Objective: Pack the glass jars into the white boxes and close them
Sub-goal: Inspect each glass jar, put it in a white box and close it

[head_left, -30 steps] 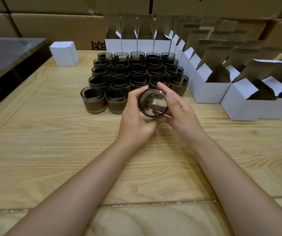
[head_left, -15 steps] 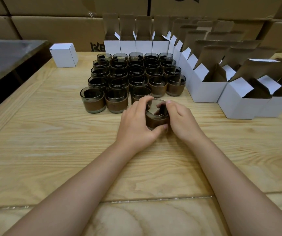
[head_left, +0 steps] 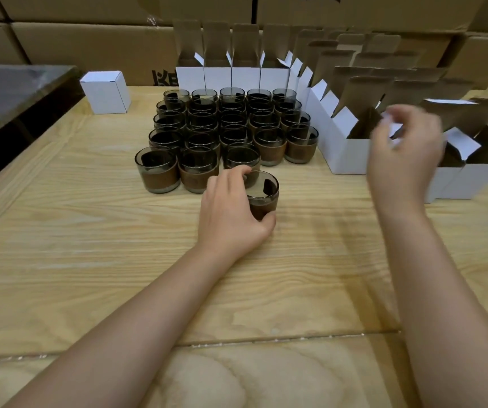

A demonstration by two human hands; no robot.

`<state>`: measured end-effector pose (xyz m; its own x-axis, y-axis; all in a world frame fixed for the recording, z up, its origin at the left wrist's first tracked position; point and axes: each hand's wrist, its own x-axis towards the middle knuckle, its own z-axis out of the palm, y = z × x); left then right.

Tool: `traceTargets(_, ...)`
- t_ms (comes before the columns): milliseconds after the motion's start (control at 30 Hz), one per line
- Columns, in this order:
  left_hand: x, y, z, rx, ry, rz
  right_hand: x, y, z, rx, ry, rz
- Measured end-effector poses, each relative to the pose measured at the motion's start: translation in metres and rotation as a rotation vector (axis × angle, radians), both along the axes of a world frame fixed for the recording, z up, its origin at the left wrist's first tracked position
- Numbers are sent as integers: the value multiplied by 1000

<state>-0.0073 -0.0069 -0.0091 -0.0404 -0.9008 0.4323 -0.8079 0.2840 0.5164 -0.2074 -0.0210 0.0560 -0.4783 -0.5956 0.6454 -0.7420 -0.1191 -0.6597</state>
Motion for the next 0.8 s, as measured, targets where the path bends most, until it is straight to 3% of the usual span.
traceTargets(133, -2, 1, -1, -44, -72, 57, -44, -8, 6, 300, 23, -281)
traceTargets(267, -3, 0, -1, -47, -89, 106, -57, -8, -5, 501, 116, -254)
traceTargets(500, -3, 3, 1, -59, -124, 107, -47, 5, -13, 473, 146, -190)
traceTargets(700, -8, 16, 10, -411, -28, -170, 8, 34, -13, 416, 89, 72)
traceTargets(800, -9, 18, 11, -437, -92, -262, 39, 46, -10, 405, 133, 221)
